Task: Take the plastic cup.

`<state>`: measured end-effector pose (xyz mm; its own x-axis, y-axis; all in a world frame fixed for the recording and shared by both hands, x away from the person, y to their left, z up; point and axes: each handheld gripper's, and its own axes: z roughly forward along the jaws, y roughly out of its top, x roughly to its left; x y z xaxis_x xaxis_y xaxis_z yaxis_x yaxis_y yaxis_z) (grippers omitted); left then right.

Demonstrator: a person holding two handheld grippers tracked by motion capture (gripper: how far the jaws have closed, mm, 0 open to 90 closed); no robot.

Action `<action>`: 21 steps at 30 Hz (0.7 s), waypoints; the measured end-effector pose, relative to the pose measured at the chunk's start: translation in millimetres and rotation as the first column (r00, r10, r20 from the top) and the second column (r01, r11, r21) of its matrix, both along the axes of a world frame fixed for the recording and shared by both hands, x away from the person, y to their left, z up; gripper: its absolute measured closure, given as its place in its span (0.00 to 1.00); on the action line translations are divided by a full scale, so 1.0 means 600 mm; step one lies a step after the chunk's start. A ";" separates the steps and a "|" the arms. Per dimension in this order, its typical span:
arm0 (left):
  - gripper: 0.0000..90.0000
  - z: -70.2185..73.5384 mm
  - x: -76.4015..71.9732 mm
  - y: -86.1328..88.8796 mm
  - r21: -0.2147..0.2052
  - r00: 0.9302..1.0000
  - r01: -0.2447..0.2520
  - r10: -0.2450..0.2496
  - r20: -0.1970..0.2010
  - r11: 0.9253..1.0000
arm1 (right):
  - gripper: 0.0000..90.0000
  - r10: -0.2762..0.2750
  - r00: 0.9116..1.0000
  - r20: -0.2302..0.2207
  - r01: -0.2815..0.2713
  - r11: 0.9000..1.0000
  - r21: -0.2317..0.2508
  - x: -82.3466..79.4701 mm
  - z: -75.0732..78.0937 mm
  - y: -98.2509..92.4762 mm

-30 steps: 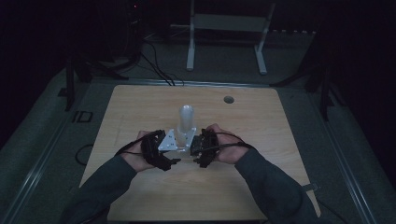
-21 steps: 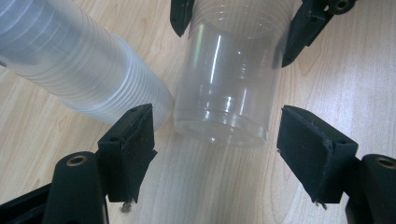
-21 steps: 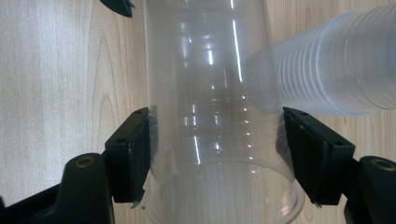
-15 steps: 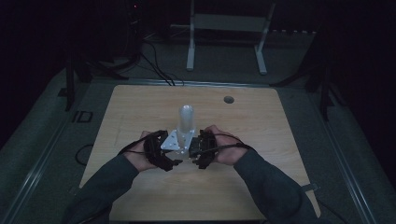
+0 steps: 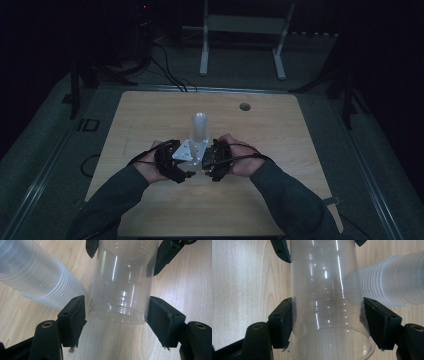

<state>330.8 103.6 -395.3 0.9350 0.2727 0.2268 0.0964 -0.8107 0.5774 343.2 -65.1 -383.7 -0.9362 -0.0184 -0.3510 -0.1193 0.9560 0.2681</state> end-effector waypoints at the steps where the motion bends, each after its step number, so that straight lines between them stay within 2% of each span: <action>1: 0.36 -0.001 0.000 0.000 -0.002 1.000 -0.001 0.001 -0.003 1.000 | 0.33 0.000 1.000 0.000 0.000 1.000 0.000 0.000 0.000 0.000; 6: 0.36 -0.006 0.000 -0.003 -0.016 1.000 -0.011 0.011 -0.019 1.000 | 0.35 0.001 1.000 -0.002 -0.001 1.000 0.006 -0.002 0.002 -0.001; 8: 0.36 -0.010 0.000 -0.004 -0.035 0.999 -0.020 0.019 -0.029 0.999 | 0.35 0.000 1.000 0.002 0.000 1.000 0.011 -0.001 0.003 -0.002; 9: 0.37 -0.005 0.004 0.000 0.020 1.000 0.010 -0.010 -0.012 1.000 | 0.35 0.001 1.000 0.004 -0.001 1.000 0.010 -0.001 0.003 -0.002; 14: 0.44 -0.008 0.004 0.001 0.018 1.000 0.010 -0.010 -0.016 1.000 | 0.35 0.004 1.000 0.008 -0.004 1.000 0.010 -0.001 0.002 -0.002; 16: 0.45 -0.009 0.003 0.002 0.005 1.000 0.004 -0.004 -0.021 1.000 | 0.34 0.006 1.000 0.002 -0.006 1.000 0.010 -0.001 0.002 -0.002; 17: 0.46 -0.015 -0.001 -0.002 -0.066 0.999 -0.033 0.031 -0.036 0.997 | 0.33 0.004 1.000 0.000 -0.004 1.000 0.015 -0.001 0.001 -0.002; 19: 0.46 -0.016 -0.003 -0.002 -0.088 0.998 -0.040 0.037 -0.045 0.995 | 0.31 0.012 1.000 -0.003 -0.012 1.000 0.020 -0.001 0.002 -0.003; 20: 0.46 -0.016 -0.003 -0.002 -0.088 0.998 -0.040 0.037 -0.045 0.995 | 0.31 0.012 1.000 -0.003 -0.012 1.000 0.020 -0.001 0.002 -0.003; 21: 0.46 -0.011 0.001 0.004 -0.038 1.000 -0.012 0.011 -0.026 0.999 | 0.30 0.012 1.000 -0.003 -0.012 1.000 0.024 -0.001 0.002 -0.003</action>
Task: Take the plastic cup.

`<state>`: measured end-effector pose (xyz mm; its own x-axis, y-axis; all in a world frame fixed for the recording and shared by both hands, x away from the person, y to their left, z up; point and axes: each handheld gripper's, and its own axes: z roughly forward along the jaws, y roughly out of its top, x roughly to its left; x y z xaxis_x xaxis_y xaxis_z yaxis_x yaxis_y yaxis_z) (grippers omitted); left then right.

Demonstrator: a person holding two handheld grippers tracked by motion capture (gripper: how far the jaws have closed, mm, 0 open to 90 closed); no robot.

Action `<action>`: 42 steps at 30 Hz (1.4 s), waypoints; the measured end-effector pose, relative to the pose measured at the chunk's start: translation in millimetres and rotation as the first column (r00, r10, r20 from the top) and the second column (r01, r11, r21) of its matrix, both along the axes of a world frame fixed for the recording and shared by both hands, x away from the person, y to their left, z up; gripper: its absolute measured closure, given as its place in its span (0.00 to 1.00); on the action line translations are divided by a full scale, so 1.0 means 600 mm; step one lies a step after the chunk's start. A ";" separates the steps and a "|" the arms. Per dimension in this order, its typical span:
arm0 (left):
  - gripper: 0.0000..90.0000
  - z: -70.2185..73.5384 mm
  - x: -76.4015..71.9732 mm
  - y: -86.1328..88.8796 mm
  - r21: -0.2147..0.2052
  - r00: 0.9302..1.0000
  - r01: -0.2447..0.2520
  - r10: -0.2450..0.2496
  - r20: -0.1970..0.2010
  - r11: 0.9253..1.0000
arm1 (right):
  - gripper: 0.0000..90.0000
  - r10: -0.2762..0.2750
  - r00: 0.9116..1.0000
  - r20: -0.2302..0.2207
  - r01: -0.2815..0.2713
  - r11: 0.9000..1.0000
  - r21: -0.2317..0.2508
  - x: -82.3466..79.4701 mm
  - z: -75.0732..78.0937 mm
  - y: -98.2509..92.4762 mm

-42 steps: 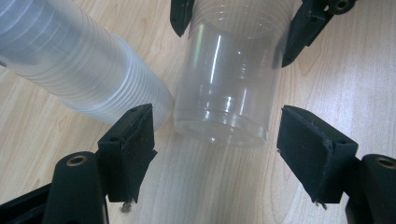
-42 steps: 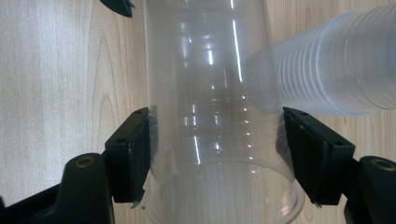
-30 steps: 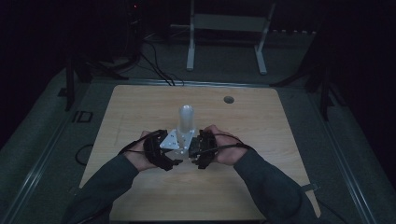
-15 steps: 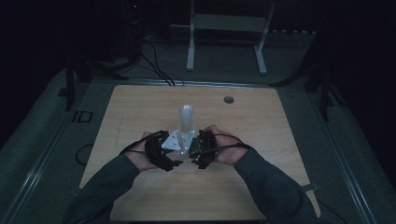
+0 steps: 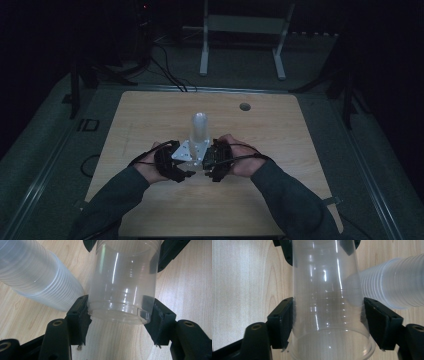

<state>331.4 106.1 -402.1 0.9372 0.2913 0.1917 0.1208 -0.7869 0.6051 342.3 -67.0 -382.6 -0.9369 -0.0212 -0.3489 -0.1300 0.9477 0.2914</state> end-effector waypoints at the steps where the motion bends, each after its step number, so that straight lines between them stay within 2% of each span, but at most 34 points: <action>1: 0.46 0.000 0.000 0.001 -0.005 1.000 -0.001 0.001 0.000 1.000 | 0.25 0.004 1.000 -0.010 -0.004 1.000 0.006 0.000 0.002 -0.001; 11: 0.46 0.000 -0.001 0.013 -0.032 1.000 -0.010 0.010 0.000 0.999 | 0.17 0.005 1.000 0.030 -0.007 0.999 0.053 -0.003 0.013 -0.012; 23: 0.46 -0.003 -0.001 0.028 -0.057 0.999 -0.032 0.032 -0.002 0.998 | 0.15 -0.019 0.999 0.031 0.015 0.990 0.140 0.000 0.034 -0.033; 42: 0.46 -0.003 -0.002 0.057 -0.119 0.998 -0.061 0.060 -0.013 0.991 | 0.15 -0.059 0.998 0.001 0.057 0.979 0.193 0.008 0.036 -0.059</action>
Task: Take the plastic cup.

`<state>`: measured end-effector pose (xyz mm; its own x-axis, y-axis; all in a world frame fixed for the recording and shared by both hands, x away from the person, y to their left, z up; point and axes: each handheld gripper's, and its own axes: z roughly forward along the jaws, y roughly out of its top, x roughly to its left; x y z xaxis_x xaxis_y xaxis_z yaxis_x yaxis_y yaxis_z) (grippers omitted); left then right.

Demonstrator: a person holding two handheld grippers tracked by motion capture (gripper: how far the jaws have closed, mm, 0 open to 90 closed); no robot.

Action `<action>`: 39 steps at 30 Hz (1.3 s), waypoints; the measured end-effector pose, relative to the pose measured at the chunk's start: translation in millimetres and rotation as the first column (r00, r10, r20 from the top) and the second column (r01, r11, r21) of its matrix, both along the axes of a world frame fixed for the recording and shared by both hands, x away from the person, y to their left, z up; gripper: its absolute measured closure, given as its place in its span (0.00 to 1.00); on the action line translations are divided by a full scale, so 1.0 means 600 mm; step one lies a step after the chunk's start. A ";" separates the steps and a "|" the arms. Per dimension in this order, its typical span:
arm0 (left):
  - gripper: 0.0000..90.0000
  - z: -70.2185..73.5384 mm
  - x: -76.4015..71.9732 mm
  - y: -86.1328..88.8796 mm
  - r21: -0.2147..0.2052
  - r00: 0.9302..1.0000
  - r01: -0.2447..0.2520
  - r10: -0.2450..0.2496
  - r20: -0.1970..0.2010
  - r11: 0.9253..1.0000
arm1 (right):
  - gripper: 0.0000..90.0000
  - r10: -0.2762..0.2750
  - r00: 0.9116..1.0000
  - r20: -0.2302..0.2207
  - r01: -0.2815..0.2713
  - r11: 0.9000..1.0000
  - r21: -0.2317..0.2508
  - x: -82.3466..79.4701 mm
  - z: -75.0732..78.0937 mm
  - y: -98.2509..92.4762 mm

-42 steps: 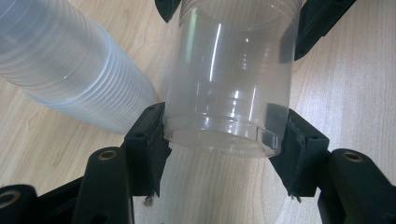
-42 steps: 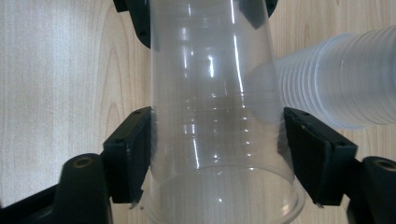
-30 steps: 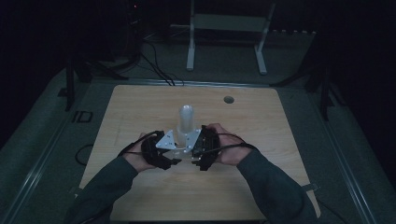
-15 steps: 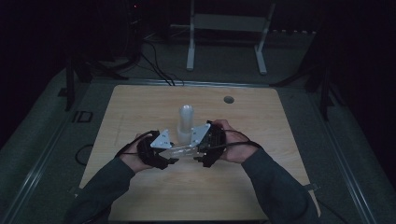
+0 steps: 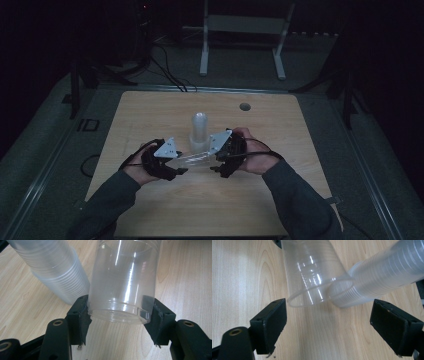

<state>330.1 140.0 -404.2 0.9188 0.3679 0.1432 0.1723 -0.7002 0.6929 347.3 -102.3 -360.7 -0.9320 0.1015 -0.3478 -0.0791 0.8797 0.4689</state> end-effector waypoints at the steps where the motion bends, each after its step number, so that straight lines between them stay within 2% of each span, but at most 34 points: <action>1: 0.46 0.000 -0.001 0.003 -0.011 1.000 -0.004 0.004 0.002 1.000 | 0.15 -0.005 1.000 -0.003 0.005 1.000 0.009 0.003 -0.001 -0.003; 13: 0.46 0.008 -0.003 0.014 -0.063 1.000 -0.005 0.006 0.006 0.998 | 0.16 -0.031 0.999 -0.029 0.033 0.997 0.065 0.009 -0.006 -0.019; 21: 0.46 0.007 -0.003 0.019 -0.104 1.000 -0.013 0.013 0.006 0.995 | 0.17 -0.045 0.998 -0.052 0.050 0.992 0.115 0.014 -0.013 -0.030; 22: 0.46 0.007 -0.003 0.019 -0.105 1.000 -0.012 0.013 0.007 0.994 | 0.17 -0.047 0.997 -0.061 0.055 0.989 0.138 0.014 -0.015 -0.032; 32: 0.47 0.010 -0.004 0.025 -0.137 1.000 -0.020 0.022 0.015 0.990 | 0.17 -0.059 0.995 -0.085 0.074 0.978 0.196 0.015 -0.022 -0.041; 39: 0.47 0.012 -0.004 0.031 -0.177 0.999 -0.030 0.034 0.019 0.984 | 0.18 -0.069 0.992 -0.105 0.093 0.965 0.245 0.015 -0.026 -0.047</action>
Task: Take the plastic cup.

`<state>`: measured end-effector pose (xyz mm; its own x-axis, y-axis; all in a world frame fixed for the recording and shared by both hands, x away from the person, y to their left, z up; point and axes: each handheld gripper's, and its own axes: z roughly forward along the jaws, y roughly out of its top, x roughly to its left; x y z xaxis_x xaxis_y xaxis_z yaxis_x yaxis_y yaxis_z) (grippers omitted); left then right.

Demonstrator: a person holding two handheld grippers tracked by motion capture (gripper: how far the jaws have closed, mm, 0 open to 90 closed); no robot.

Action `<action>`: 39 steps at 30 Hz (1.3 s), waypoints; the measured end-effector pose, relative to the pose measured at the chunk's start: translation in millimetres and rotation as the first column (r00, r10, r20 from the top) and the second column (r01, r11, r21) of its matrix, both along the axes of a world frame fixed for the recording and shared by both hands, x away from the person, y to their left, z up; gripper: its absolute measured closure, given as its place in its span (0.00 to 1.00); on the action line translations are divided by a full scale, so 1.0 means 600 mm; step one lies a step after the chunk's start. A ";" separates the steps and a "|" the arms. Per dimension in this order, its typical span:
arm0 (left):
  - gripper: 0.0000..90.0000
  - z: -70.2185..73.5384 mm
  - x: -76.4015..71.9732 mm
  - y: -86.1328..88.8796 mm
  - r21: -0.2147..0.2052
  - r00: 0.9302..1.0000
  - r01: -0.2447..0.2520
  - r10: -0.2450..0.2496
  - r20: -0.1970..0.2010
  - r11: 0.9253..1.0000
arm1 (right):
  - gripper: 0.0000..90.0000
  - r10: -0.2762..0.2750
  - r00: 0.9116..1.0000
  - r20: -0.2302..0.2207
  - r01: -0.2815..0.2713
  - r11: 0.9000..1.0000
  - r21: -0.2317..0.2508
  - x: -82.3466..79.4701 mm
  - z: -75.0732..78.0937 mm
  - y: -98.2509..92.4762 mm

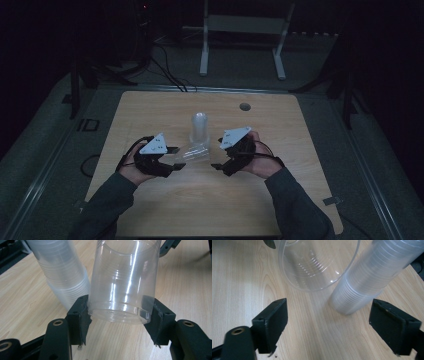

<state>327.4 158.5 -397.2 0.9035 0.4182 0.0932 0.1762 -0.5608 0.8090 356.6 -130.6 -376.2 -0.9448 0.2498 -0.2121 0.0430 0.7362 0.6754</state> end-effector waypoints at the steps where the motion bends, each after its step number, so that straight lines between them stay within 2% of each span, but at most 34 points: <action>1: 0.47 0.000 0.000 0.001 -0.003 1.000 -0.001 0.001 0.000 1.000 | 0.19 0.000 1.000 0.000 0.000 1.000 0.008 0.000 -0.001 -0.001; 5: 0.47 0.000 0.000 0.002 -0.009 1.000 -0.003 0.003 0.001 1.000 | 0.19 -0.011 1.000 -0.017 0.012 0.998 0.062 -0.001 -0.005 -0.005; 14: 0.47 0.001 -0.001 0.007 -0.042 1.000 -0.013 0.014 0.005 0.999 | 0.19 -0.024 0.999 -0.035 0.028 0.990 0.138 -0.004 -0.013 -0.009; 27: 0.47 0.004 -0.001 0.010 -0.094 1.000 -0.024 0.025 0.015 0.995 | 0.19 -0.027 0.997 -0.068 0.043 0.971 0.237 -0.003 -0.017 -0.016; 32: 0.47 0.004 -0.001 0.009 -0.108 1.000 -0.021 0.023 0.017 0.994 | 0.20 -0.032 0.996 -0.088 0.056 0.957 0.286 -0.002 -0.017 -0.019; 39: 0.47 0.002 0.000 0.008 -0.137 1.000 -0.019 0.022 0.015 0.990 | 0.20 -0.038 0.995 -0.089 0.064 0.948 0.313 -0.003 -0.017 -0.015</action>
<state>327.2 163.2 -396.0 0.8935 0.4465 0.0480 0.1729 -0.4408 0.8808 354.8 -139.8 -386.3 -0.9398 0.3395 -0.0387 0.1384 0.4818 0.8653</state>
